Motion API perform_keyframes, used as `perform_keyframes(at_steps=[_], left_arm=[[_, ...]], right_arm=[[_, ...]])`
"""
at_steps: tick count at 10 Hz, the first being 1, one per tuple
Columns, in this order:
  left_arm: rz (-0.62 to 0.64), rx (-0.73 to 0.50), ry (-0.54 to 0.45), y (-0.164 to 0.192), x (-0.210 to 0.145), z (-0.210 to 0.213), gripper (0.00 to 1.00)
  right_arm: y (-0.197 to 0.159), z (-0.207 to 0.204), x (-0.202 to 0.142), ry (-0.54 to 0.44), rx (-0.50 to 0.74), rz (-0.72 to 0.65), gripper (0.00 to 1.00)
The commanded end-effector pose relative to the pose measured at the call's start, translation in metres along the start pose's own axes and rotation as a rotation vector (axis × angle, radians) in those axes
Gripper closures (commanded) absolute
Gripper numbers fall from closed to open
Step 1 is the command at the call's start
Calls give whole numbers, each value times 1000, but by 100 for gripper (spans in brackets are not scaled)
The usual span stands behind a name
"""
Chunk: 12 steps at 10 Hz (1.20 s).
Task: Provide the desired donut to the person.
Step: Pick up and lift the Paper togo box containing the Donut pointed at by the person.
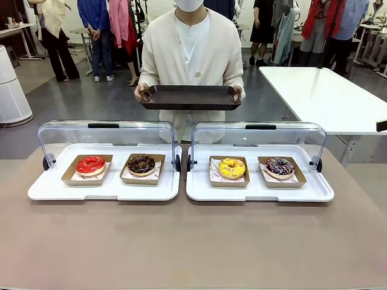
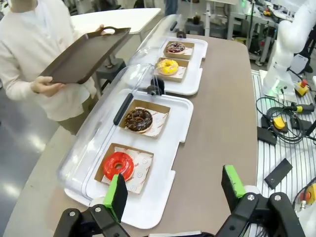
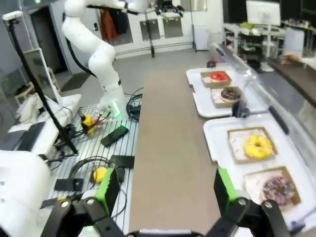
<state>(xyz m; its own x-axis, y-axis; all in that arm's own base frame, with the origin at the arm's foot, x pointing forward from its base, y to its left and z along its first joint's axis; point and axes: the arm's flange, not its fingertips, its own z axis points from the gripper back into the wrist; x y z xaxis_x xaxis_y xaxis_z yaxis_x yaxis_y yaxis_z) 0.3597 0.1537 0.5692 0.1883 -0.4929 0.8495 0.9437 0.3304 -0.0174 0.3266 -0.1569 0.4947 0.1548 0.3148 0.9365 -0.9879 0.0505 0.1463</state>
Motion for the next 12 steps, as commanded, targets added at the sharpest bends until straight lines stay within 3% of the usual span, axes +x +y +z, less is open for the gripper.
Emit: perform_keyframes(at_steps=[1,6,7,12], left_arm=[[-10,48,-19,-8,-11,1,0],[-28,64,30,-9,-18,1,0],[30,43,6,-6,-18,10,0],[30,43,6,-6,-18,10,0]], right_arm=[[7,4,2,-6,-38,-66,0],[23,3,2,25,-63,-79,0],[14,15,-7,12,-53,-64,0],[14,15,-7,12,-53,-64,0]])
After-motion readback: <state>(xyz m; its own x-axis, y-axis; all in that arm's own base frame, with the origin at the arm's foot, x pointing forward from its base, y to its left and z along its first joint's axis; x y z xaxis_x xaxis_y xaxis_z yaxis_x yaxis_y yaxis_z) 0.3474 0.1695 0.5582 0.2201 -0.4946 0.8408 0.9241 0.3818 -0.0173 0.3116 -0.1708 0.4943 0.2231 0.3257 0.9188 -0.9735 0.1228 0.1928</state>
